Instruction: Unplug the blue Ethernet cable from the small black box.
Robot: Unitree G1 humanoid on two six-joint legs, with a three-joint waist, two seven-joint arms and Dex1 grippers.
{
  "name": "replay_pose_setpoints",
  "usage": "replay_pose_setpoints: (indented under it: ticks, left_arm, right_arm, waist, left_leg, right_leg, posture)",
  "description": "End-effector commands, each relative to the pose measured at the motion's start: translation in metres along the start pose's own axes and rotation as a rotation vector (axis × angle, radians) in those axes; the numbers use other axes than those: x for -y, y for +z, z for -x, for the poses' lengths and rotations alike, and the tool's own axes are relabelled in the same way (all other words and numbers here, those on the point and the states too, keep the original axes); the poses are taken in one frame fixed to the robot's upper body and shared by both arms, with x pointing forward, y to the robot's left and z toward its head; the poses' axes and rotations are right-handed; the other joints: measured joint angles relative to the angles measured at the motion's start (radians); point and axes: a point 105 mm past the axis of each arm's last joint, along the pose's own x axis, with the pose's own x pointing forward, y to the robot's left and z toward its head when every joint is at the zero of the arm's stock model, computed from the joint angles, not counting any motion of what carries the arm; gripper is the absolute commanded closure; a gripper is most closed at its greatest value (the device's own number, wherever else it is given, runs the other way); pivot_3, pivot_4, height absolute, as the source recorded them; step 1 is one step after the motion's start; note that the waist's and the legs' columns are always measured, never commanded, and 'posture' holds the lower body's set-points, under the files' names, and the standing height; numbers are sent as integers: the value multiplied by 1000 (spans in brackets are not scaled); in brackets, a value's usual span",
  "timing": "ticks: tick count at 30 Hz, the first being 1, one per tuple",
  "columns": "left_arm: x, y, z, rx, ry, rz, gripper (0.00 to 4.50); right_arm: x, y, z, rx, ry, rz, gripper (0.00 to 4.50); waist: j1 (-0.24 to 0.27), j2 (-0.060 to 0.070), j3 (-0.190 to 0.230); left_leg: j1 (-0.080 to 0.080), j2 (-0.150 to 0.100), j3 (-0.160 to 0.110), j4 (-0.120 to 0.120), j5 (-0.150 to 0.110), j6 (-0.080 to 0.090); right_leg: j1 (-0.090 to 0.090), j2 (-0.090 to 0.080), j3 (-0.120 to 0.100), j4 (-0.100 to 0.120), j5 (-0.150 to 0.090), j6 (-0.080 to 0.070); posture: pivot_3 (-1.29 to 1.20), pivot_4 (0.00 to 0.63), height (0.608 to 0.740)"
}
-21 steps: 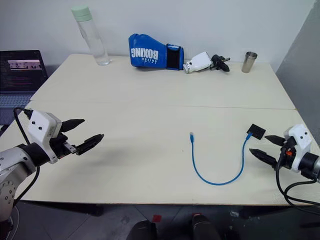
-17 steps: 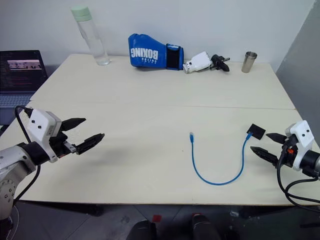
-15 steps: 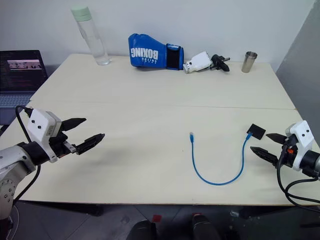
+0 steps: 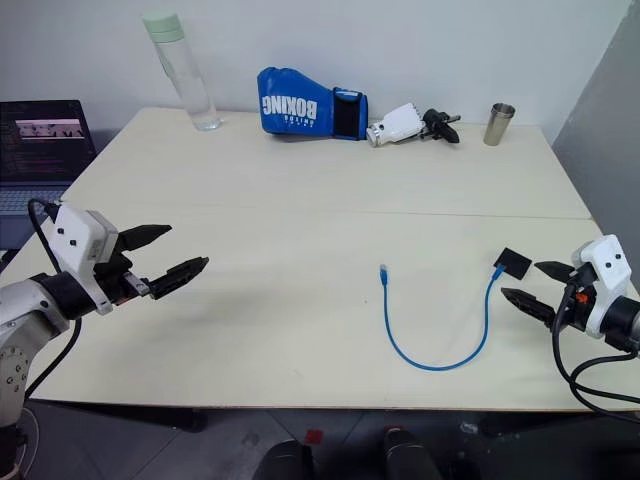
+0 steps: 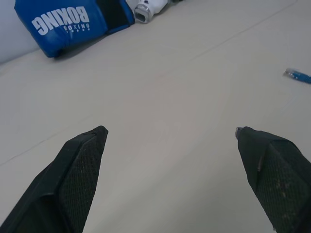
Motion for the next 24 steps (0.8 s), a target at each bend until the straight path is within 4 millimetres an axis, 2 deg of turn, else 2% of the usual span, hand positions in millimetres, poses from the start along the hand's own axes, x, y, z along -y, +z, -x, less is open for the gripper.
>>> replay_pose_setpoints:
  ticks: [1, 6, 11, 16, 20, 24]
  left_arm:
    - [11, 19, -4, 68, -106, -41, 5]
    - [43, 32, -18, 91, -316, -88, 5]
    - [72, 45, -28, 126, -483, -124, 5]
    - [85, 53, -37, 157, -557, -161, 5]
    - [92, 56, -45, 182, -597, -174, 5]
    - [93, 58, -48, 195, -606, -177, 5]
  right_arm:
    - [-3, 12, 6, 31, -22, 15, 0]
    - [-17, 4, -3, 34, -73, -64, 0]
    - [-22, -14, -25, 25, -250, -153, 0]
    - [-29, -24, -53, 47, -413, -263, 0]
    - [-10, -30, -71, 52, -642, -289, 0]
    - [6, -35, -80, 55, -779, -337, 0]
  waist:
    - [0, 0, 0]
    - [0, 0, 0]
    - [0, 0, 0]
    - [-1, 1, 0]
    - [-2, 1, 0]
    - [-2, 1, 0]
  left_leg:
    - [0, 0, 0, 0, 0, 0]
    - [0, 0, -1, 0, 0, 0]
    - [-1, 0, -1, 0, 0, 0]
    - [-1, 0, -1, 0, 0, 0]
    - [-3, 0, 1, 0, 0, -1]
    - [-5, 0, 1, 0, 0, -1]
  right_leg:
    - [0, 0, 0, 0, 0, 0]
    - [0, 0, -1, 0, 0, 0]
    - [0, 0, 0, 0, 0, 0]
    - [-1, 1, 0, 1, 0, 0]
    - [-5, 1, 1, 2, 0, 0]
    - [-6, 1, 1, 2, 0, 0]
  posture:
    - [0, 150, 740]
    - [0, 150, 740]
    - [0, 150, 740]
    - [0, 150, 740]
    - [0, 150, 740]
    - [0, 150, 740]
